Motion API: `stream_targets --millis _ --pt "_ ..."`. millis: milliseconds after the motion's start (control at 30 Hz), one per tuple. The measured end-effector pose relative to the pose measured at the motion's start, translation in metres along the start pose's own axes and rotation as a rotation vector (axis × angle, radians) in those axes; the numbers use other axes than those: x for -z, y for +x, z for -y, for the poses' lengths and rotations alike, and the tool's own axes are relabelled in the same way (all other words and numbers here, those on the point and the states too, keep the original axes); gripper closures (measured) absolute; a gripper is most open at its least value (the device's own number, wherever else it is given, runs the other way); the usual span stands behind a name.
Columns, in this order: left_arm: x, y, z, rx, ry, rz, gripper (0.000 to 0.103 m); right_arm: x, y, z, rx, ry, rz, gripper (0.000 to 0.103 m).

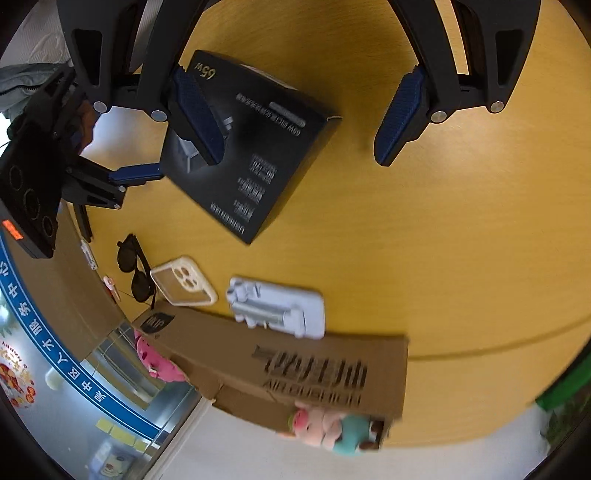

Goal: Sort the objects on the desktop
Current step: 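Move the right gripper to the black UGREEN charger box and grasp it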

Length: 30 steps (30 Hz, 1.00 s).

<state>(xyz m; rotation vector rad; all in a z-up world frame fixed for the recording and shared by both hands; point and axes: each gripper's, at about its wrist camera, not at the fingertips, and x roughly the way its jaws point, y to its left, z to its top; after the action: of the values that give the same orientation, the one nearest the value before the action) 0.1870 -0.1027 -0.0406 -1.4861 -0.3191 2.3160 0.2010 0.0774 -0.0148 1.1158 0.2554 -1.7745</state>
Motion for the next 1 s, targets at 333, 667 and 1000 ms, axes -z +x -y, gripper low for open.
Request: stream_targets --millis 333,667,1000 --pt "-0.009 0.021 0.035 0.073 -0.015 -0.031 0.029 0.009 0.016 0.007 0.163 -0.041 -0.095 0.024" --pt "-0.030 0.048 0.059 0.184 -0.019 -0.107 0.030 0.050 -0.051 0.069 0.177 0.222 -0.068 0.023" --pt "-0.035 0.063 0.061 0.228 -0.032 -0.144 0.031 0.042 -0.021 0.023 0.184 0.093 0.051 0.018"
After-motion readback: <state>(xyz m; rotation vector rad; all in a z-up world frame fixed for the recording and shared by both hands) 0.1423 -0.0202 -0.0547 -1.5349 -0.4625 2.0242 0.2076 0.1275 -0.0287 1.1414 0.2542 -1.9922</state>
